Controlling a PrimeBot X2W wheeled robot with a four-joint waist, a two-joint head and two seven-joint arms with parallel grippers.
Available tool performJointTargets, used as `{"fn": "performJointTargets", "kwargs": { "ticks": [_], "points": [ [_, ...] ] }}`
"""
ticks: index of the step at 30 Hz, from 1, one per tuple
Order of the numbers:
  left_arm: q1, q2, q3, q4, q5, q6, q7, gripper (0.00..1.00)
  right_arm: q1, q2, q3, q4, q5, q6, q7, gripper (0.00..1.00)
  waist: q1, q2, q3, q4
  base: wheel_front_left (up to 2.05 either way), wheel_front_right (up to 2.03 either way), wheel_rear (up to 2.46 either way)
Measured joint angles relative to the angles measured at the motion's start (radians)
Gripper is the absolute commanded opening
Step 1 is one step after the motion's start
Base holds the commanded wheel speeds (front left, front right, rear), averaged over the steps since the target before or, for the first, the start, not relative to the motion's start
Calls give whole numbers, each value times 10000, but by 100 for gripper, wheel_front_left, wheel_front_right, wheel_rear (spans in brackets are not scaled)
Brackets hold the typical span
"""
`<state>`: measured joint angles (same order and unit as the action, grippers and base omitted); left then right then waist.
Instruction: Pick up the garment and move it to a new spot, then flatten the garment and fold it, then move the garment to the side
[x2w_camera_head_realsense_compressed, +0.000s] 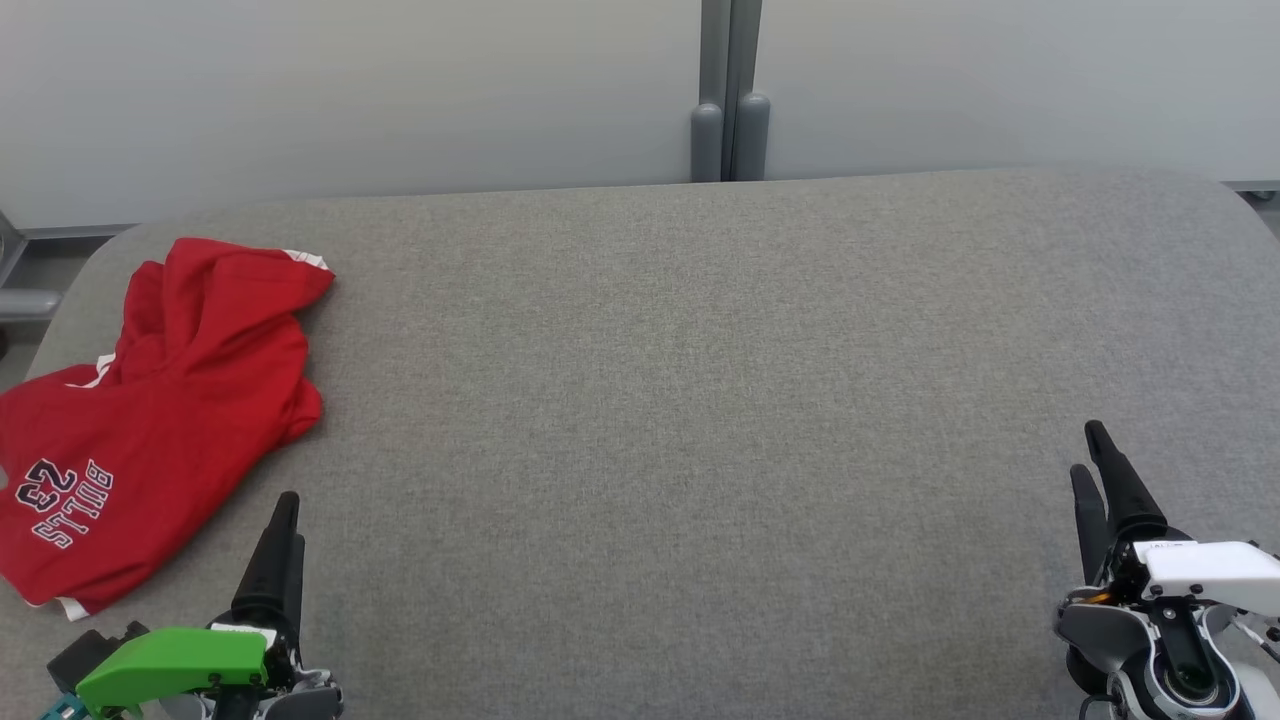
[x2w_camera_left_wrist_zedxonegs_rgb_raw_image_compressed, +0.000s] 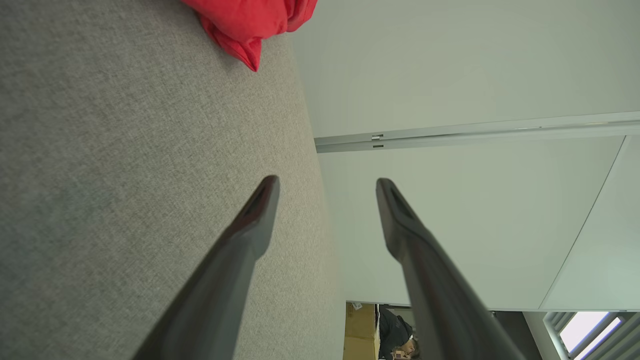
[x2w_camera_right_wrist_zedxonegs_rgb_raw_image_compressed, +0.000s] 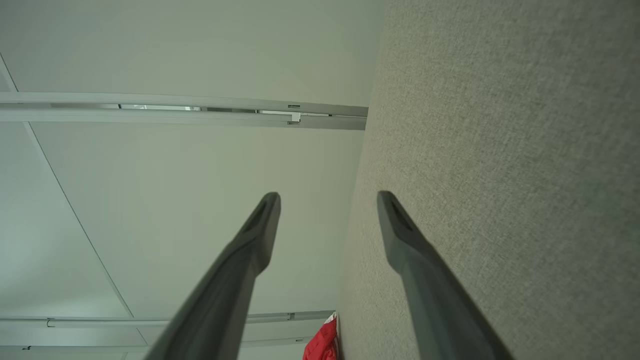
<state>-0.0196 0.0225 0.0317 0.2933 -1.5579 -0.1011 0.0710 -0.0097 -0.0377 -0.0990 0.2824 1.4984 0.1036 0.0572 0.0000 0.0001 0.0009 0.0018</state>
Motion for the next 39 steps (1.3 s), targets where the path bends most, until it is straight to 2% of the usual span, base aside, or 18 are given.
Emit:
{"fn": "performJointTargets", "kwargs": {
  "ticks": [7, 17, 35, 39],
  "points": [
    [-3, 194, -341, 2, 809, -2, -347, 100, 0, -286, 196, -245, -1296, -12, -219, 100, 0, 0, 3, 18, 0, 0, 0],
    [-30, 499, -790, 59, 2313, 8, -711, 100, 0, -543, 788, -539, -3237, -284, -533, 100, 0, 0, 11, 53, 0, 0, 0],
    [-218, 598, -1093, -226, 5325, 414, -1317, 100, 0, -698, 1534, -825, -5948, -780, -1160, 100, 0, 0, 29, 109, 0, 0, 0],
    [-218, 619, -1200, -270, 5806, 506, -1406, 100, 1, -773, 1662, -842, -6381, -794, -1275, 100, 0, 0, 33, 107, 0, 0, 0]
  ]
}}
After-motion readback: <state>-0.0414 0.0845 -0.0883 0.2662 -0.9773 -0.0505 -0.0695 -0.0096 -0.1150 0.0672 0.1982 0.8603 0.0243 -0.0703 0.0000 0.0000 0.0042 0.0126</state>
